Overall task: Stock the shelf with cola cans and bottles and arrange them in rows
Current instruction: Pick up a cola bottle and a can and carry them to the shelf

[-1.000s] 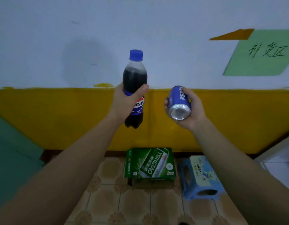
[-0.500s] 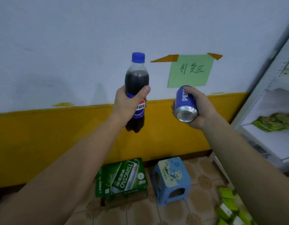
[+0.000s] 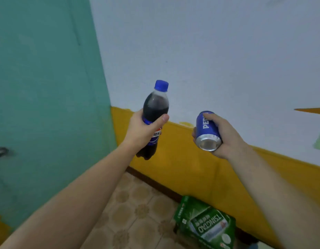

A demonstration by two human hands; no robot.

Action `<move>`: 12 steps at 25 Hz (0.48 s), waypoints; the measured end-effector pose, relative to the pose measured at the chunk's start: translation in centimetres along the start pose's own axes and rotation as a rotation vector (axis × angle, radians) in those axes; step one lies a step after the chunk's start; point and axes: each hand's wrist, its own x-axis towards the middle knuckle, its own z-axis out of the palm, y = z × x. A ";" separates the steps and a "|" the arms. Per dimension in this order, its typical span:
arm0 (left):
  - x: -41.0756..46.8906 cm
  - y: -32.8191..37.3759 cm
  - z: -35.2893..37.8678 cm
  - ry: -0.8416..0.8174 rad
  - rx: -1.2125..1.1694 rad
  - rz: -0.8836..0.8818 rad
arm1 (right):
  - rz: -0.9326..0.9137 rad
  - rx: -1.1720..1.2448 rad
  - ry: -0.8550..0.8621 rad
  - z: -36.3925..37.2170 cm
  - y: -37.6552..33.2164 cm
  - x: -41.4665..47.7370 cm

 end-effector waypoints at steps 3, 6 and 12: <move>-7.5 2.0 -8.3 0.260 0.116 -0.057 | 0.105 -0.069 -0.226 6.4 3.8 -0.8; -15.5 4.4 -15.4 0.505 0.204 -0.110 | 0.213 -0.120 -0.404 13.4 9.6 -3.2; -26.8 9.3 -25.3 0.770 0.308 -0.092 | 0.409 -0.151 -0.631 25.6 20.0 -9.1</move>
